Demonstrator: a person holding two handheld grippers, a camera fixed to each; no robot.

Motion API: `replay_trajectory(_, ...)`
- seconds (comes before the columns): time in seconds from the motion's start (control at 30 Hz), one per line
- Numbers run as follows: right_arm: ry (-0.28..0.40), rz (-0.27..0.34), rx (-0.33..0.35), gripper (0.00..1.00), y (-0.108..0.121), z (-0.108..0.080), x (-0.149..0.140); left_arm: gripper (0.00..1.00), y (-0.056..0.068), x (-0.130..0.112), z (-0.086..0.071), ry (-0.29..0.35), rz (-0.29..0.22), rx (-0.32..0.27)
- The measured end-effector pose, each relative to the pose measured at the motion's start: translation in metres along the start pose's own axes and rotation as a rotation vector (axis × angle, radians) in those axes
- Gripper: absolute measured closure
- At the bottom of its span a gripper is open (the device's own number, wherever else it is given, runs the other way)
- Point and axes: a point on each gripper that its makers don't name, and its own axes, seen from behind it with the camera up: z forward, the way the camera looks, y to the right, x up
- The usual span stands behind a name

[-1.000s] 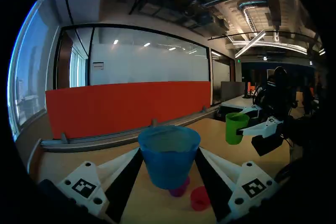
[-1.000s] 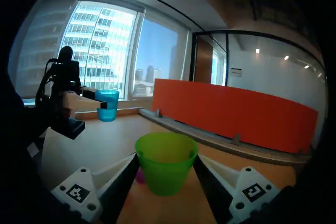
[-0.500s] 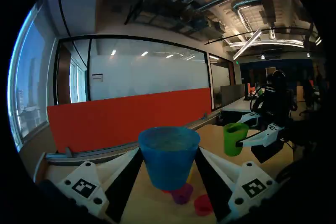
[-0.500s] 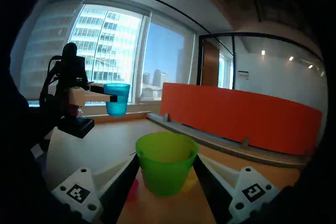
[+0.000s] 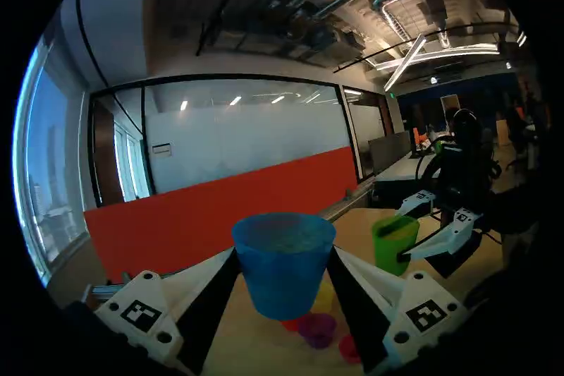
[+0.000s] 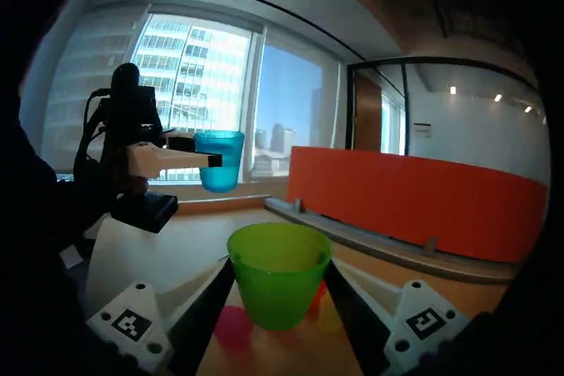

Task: Pour water

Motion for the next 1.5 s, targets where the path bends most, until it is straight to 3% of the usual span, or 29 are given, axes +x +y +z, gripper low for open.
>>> replay_trajectory(0.3,0.011,0.007,0.051,0.11,-0.020,0.012,0.001,0.16,-0.003,0.010,0.001,0.007,0.064,0.009)
replay_trajectory(0.7,0.008,0.008,0.115,0.11,-0.040,0.026,-0.002,0.16,0.003,0.023,0.008,0.013,0.146,0.000)
replay_trajectory(1.1,0.003,0.005,0.159,0.11,-0.056,0.035,-0.005,0.16,0.003,0.037,0.016,0.016,0.250,0.006)
replay_trajectory(1.5,0.006,0.011,0.184,0.12,-0.064,0.040,-0.008,0.16,0.005,0.049,0.019,0.017,0.322,0.006)
